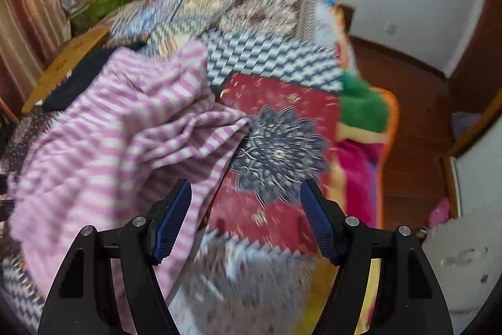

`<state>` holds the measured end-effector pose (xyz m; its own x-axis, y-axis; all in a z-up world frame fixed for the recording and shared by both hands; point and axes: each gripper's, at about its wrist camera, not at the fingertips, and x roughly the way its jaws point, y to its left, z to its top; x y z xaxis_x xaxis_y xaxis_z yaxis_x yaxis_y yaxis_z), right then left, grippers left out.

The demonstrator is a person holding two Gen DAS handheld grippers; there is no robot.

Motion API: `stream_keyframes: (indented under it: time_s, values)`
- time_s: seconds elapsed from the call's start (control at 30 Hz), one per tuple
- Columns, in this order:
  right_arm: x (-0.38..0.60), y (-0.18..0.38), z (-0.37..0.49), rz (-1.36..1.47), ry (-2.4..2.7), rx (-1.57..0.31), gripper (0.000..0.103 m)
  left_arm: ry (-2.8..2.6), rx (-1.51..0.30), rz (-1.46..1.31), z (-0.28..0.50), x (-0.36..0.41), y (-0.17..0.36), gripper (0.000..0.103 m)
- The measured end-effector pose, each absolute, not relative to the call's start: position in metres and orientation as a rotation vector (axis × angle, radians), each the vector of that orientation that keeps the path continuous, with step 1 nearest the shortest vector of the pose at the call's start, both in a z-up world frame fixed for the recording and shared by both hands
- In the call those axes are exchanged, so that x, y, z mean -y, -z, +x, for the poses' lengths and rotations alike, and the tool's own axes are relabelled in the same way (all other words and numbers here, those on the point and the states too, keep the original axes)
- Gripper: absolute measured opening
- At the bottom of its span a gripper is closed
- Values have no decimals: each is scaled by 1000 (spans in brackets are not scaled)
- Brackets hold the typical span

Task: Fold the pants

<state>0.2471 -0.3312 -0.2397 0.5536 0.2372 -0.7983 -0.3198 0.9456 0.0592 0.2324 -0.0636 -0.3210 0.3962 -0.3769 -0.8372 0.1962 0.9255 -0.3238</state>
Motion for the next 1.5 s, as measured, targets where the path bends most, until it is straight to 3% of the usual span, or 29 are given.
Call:
stream_keyframes:
  time_s: [0.23,0.47,0.77,0.9,1.13,1.37,1.4,1.5]
  values:
    - [297,213,190,-60,-450,-852,70,267,-1041,-143,229,31,292,41]
    - [252,263,191,-41,-514,-961,69,271,-1040,-79,214,34,297,41]
    - [309,303,185,136,-424,-1076,68,102,-1081,23,208,12,332,45]
    - [308,292,181,97,-415,-1062,68,83,-1118,11,219,-2,328,43]
    - [299,244,203,35,-419,-905,68,213,-963,15,255,28,270,44]
    - [266,236,252,54,-545,-826,68,453,-1024,-45,316,88,280,46]
    - [261,239,258,61,-569,-835,66,473,-1042,-40,324,93,287,46]
    - [250,264,278,81,-626,-917,44,465,-1109,-8,343,101,312,38]
